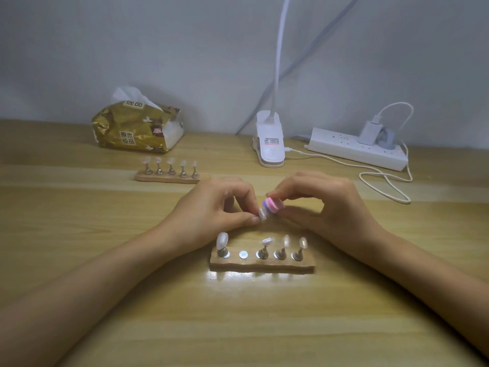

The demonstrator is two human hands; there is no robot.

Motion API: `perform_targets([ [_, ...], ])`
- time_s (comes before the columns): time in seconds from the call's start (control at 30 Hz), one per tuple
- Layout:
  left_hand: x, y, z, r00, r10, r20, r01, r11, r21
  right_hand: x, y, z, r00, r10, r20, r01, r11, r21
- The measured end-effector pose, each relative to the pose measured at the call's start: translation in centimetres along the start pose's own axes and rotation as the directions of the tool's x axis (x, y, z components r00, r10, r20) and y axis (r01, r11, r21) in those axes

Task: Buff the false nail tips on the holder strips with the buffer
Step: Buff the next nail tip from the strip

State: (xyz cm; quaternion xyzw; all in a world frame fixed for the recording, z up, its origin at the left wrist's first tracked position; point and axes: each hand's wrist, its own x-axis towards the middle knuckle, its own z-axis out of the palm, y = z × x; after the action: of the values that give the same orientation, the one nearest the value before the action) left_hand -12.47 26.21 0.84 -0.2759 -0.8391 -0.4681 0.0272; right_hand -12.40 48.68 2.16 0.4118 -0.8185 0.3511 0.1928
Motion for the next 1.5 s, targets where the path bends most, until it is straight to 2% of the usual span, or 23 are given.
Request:
perform_targets([
  [0.1, 0.0, 0.0, -0.1, 1.0, 0.003, -0.001, -0.003, 1.0, 0.014, 0.1, -0.2, 0.2, 0.995, -0.103, -0.002, 0.102, 0.993, -0.051],
  [0.2, 0.0, 0.0, -0.1, 1.0, -0.008, -0.003, 0.008, 1.0, 0.023, 0.1, 0.0, -0.2, 0.999, 0.005, 0.048, -0.006, 1.0, 0.025],
  [0.3, 0.0, 0.2, -0.1, 1.0, -0.014, 0.002, 0.014, 1.0, 0.02, 0.0, -0.2, 0.0, 0.997, -0.076, 0.017, 0.076, 0.997, -0.016],
  [0.43, 0.0, 0.3, -0.2, 1.0, -0.014, -0.003, 0.015, 1.0, 0.016, 0.1, -0.3, 0.0, 1.0, 0.008, 0.021, -0.009, 0.999, 0.032],
  [0.53, -0.1, 0.3, -0.1, 1.0, -0.012, 0.002, 0.012, 1.0, 0.006, 0.0, -0.4, 0.2, 0.999, -0.052, 0.004, 0.051, 0.999, 0.018],
  [0.67, -0.1, 0.3, -0.2, 1.0, -0.018, 0.0, 0.018, 1.0, 0.011, 0.0, -0.5, 0.0, 0.997, 0.076, 0.018, -0.077, 0.992, 0.099],
  [0.77, -0.1, 0.2, -0.2, 1.0, -0.014, 0.005, 0.014, 1.0, 0.019, 0.0, -0.6, 0.1, 1.0, 0.02, 0.011, -0.02, 0.997, 0.068],
  [0.87, -0.1, 0.1, -0.2, 1.0, -0.013, 0.008, 0.013, 1.0, 0.026, 0.0, -0.6, 0.1, 0.996, 0.078, 0.045, -0.081, 0.993, 0.085],
  [0.97, 0.0, 0.1, -0.2, 1.0, -0.013, 0.009, 0.013, 1.0, 0.027, 0.0, -0.7, 0.0, 0.999, 0.043, 0.022, -0.044, 0.996, 0.077],
  [1.07, 0.0, 0.1, -0.2, 1.0, -0.016, 0.009, 0.016, 1.0, 0.01, 0.0, -0.9, 0.0, 0.996, 0.075, 0.045, -0.079, 0.993, 0.089],
  [1.2, -0.1, 0.0, -0.1, 1.0, -0.018, 0.006, 0.018, 1.0, 0.016, 0.0, -1.1, 0.1, 1.0, 0.019, -0.024, -0.017, 0.996, 0.087],
  [1.3, -0.1, 0.1, -0.1, 1.0, -0.012, -0.002, 0.012, 1.0, 0.02, 0.0, -0.8, -0.1, 0.997, 0.07, 0.034, -0.072, 0.995, 0.073],
  [1.4, -0.1, 0.2, -0.1, 1.0, -0.006, 0.001, 0.006, 0.999, 0.032, -0.1, -0.8, 0.0, 1.0, 0.014, -0.012, -0.013, 0.998, 0.067],
  [1.5, 0.0, 0.2, -0.1, 1.0, 0.0, -0.012, 0.001, 0.999, 0.039, 0.1, -0.7, 0.0, 0.999, 0.025, 0.029, -0.027, 0.998, 0.061],
])
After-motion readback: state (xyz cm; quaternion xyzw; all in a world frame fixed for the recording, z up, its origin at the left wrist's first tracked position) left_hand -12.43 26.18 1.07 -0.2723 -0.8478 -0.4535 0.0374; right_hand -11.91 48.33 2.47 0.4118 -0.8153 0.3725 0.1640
